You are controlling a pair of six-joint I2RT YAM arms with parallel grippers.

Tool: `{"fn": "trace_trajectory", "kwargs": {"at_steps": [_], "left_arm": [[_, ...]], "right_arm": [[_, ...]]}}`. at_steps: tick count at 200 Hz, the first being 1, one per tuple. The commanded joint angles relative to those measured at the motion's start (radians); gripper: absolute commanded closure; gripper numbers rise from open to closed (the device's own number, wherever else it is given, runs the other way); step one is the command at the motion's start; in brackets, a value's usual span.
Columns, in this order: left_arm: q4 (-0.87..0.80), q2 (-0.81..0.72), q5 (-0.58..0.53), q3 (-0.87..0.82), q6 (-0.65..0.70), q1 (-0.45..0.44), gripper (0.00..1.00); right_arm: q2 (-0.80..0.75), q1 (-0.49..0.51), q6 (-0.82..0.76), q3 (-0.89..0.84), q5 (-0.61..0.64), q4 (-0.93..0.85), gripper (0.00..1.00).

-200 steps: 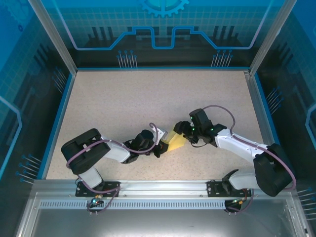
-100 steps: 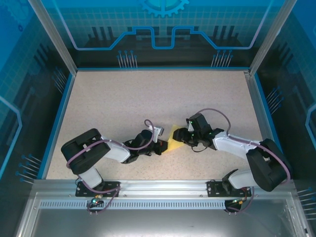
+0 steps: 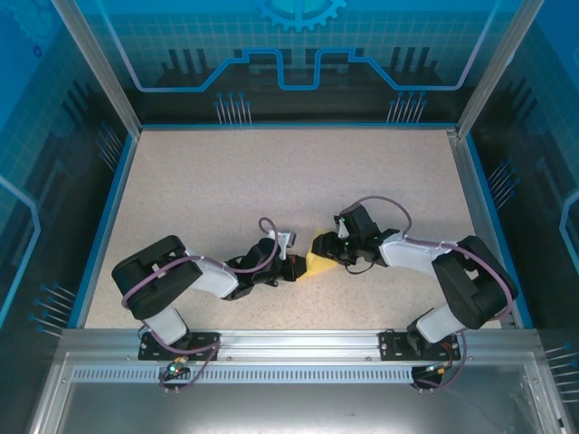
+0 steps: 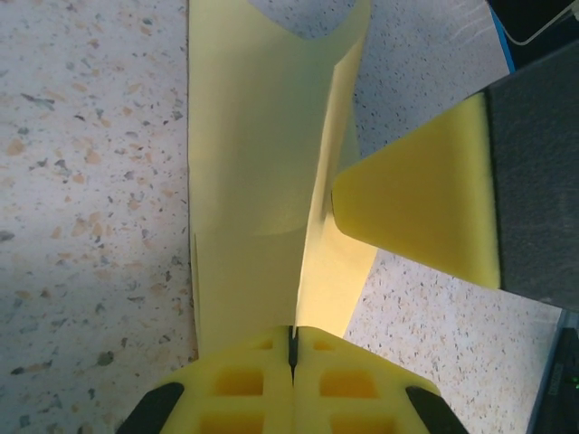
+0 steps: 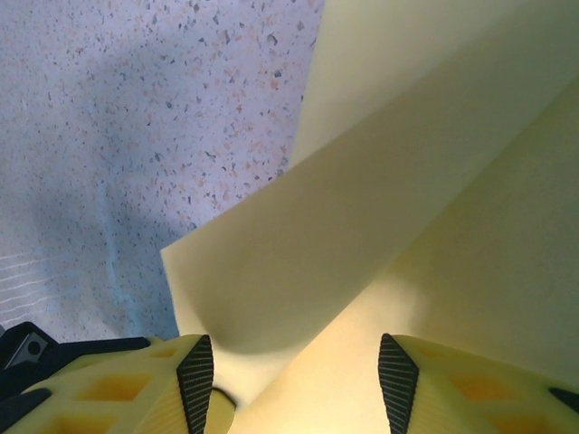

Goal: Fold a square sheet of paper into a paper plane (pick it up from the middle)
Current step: Fourth fold the wing at the center of the table.

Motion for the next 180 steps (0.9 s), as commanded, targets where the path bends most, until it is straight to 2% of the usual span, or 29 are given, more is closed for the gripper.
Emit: {"fn": "trace_trajectory", "kwargs": {"at_steps": [1,41,99,138,180], "left_arm": [[0.028,0.029,-0.016,-0.020,-0.075,0.003,0.95],[0.034,0.057,-0.003,-0.022,-0.133,0.018,0.95],[0.031,0.059,0.022,-0.020,-0.147,0.034,0.94],[0.007,0.034,0.047,-0.014,-0.139,0.043,0.93],[-0.041,0.000,0.067,-0.006,-0.120,0.056,0.87]], "right_arm": [[0.030,-0.016,-0.021,0.028,-0.023,0.008,0.48],[0.051,-0.017,-0.025,0.034,-0.013,-0.010,0.48],[0.092,-0.013,-0.043,0.063,-0.001,-0.059,0.47],[0.116,-0.006,-0.043,0.086,0.049,-0.122,0.46],[0.153,0.006,-0.017,0.119,0.119,-0.225,0.47]]}}
